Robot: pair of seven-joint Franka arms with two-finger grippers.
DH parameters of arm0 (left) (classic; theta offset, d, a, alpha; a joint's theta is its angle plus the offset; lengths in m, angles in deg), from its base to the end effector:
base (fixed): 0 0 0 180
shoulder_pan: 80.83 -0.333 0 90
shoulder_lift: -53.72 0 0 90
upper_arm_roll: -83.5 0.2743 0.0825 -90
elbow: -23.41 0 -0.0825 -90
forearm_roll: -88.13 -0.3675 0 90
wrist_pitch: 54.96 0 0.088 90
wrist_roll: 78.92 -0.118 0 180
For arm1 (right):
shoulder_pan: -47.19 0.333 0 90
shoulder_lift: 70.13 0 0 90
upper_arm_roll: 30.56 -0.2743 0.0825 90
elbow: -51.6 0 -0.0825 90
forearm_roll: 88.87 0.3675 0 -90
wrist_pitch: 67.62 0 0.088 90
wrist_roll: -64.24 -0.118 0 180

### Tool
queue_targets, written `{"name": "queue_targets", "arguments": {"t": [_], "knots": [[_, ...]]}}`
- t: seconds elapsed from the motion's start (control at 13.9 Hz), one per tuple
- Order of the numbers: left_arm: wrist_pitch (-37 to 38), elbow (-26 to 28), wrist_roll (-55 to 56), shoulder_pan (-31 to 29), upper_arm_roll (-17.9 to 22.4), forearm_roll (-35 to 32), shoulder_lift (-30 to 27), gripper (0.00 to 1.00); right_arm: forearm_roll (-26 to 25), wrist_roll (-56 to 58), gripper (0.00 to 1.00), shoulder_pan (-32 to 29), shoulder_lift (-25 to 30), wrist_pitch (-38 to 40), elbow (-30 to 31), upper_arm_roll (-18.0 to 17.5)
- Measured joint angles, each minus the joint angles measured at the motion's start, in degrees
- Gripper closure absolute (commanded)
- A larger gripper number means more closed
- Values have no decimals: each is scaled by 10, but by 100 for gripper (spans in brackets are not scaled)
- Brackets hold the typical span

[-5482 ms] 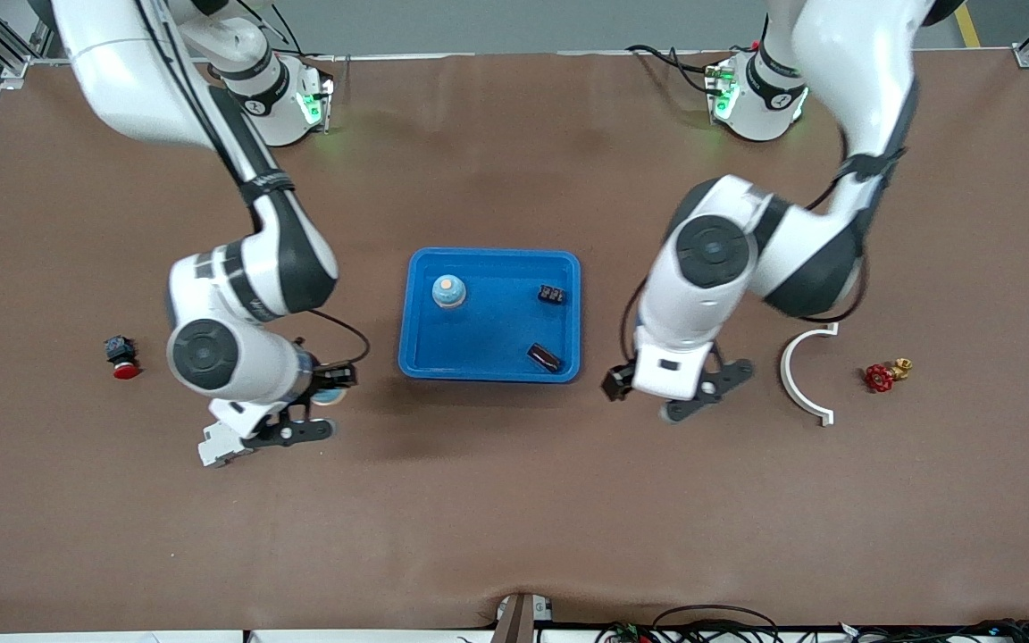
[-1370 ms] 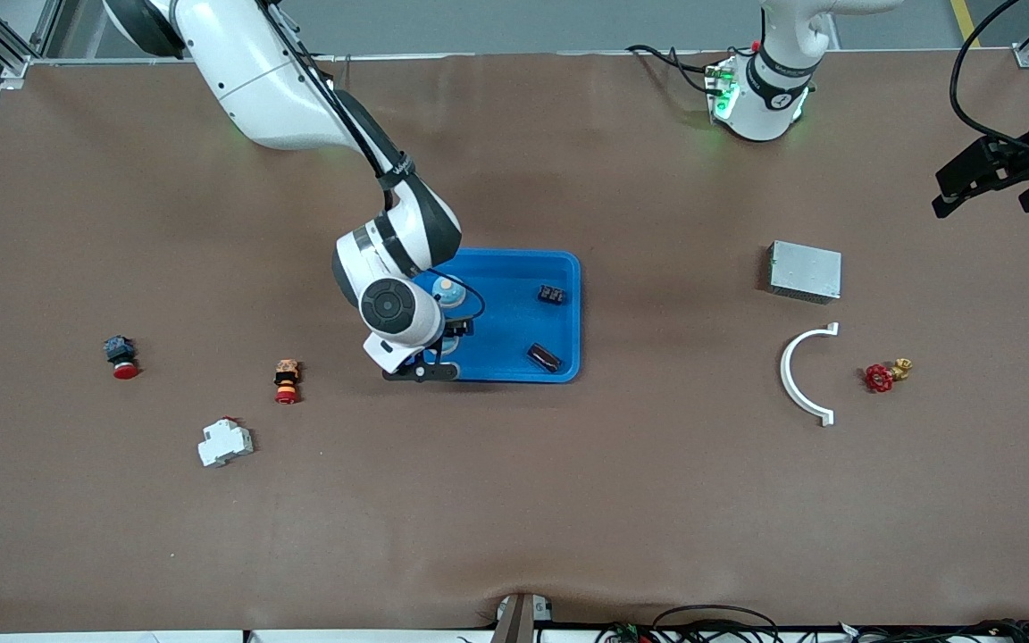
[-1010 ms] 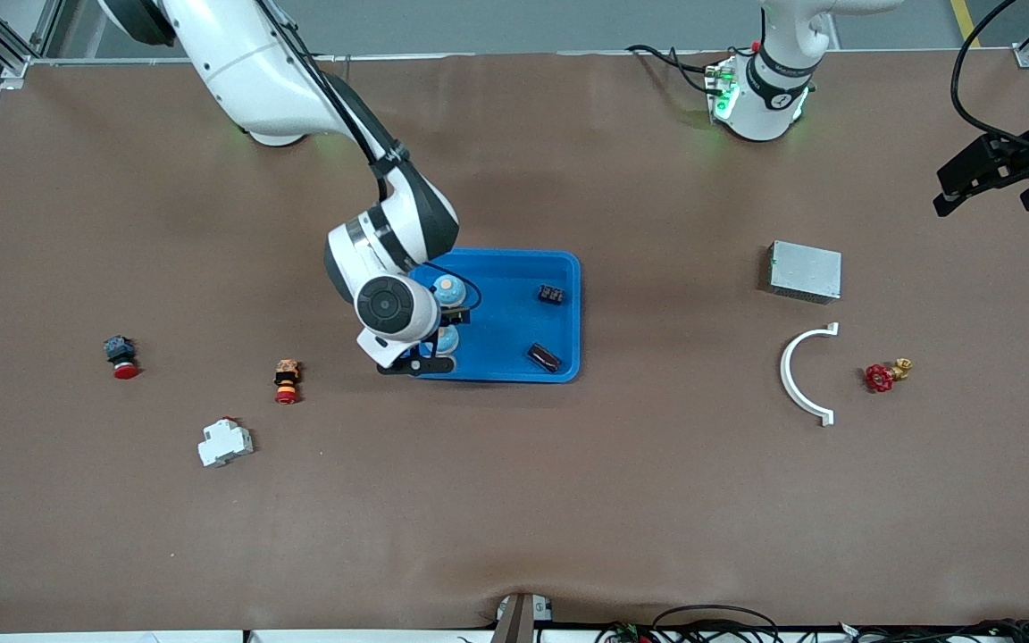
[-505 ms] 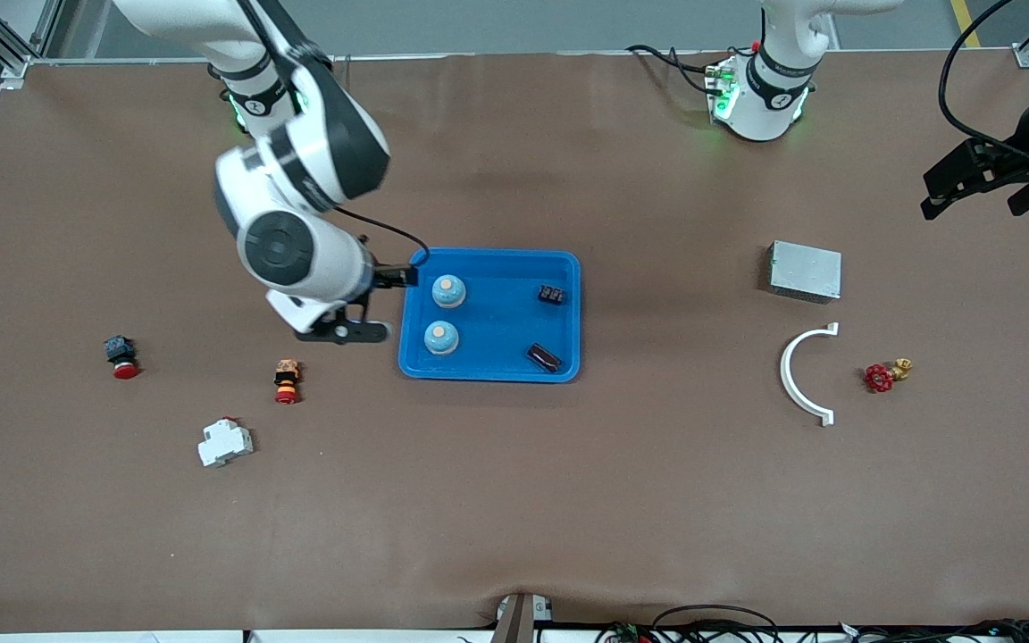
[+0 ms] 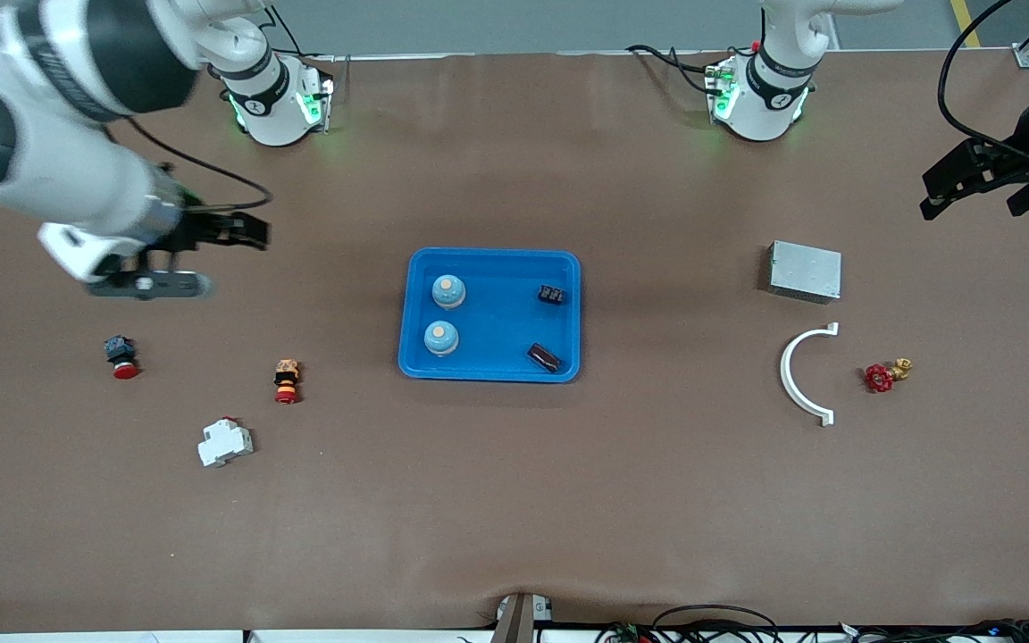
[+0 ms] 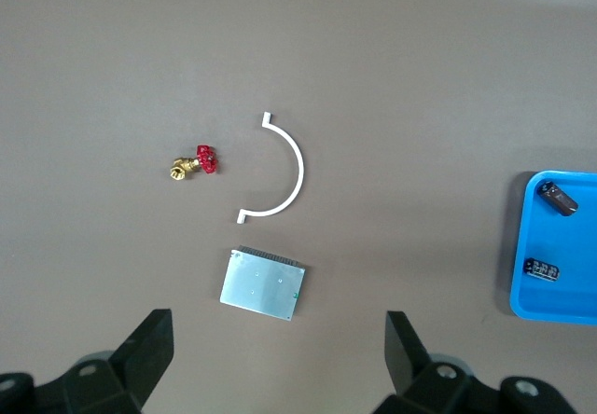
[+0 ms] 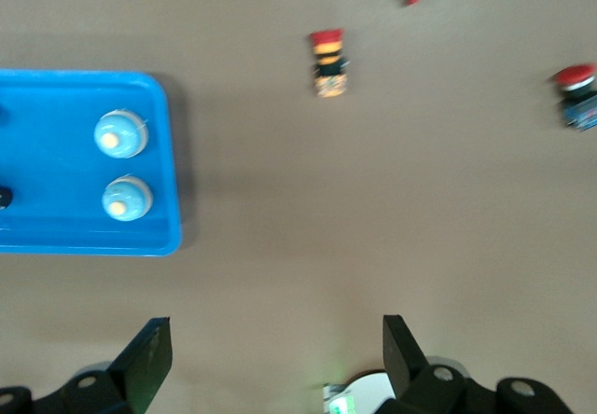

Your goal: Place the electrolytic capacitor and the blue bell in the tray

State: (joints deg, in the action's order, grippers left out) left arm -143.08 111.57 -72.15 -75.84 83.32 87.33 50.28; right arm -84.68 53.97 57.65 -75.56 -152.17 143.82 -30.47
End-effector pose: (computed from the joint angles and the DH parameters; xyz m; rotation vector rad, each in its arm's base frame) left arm 0.5171 -0.0451 0.6152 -3.1320 -0.0451 -0.0948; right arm 0.5318 0.1067 0.4966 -3.0887 -0.0005 0.3692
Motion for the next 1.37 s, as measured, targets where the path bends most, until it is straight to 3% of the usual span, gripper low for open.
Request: {"name": "queue_targets", "arguments": {"t": [0.14, 0.36, 0.94, 1.37], "knots": [[0, 0, 0, 0, 0, 0, -1, 0, 0, 76, 0, -65, 2, -6, 0, 1], [0, 0, 0, 0, 0, 0, -2, 0, -14, 102, 0, -111, 2, -35, 2, 2], [0, 0, 0, 0, -1, 0, -4, 0, -25, 102, 0, -141, 3, -57, -57, 1], [0, 3, 0, 0, -5, 0, -4, 0, -26, 102, 0, -142, 5, -72, -50, -2]]}}
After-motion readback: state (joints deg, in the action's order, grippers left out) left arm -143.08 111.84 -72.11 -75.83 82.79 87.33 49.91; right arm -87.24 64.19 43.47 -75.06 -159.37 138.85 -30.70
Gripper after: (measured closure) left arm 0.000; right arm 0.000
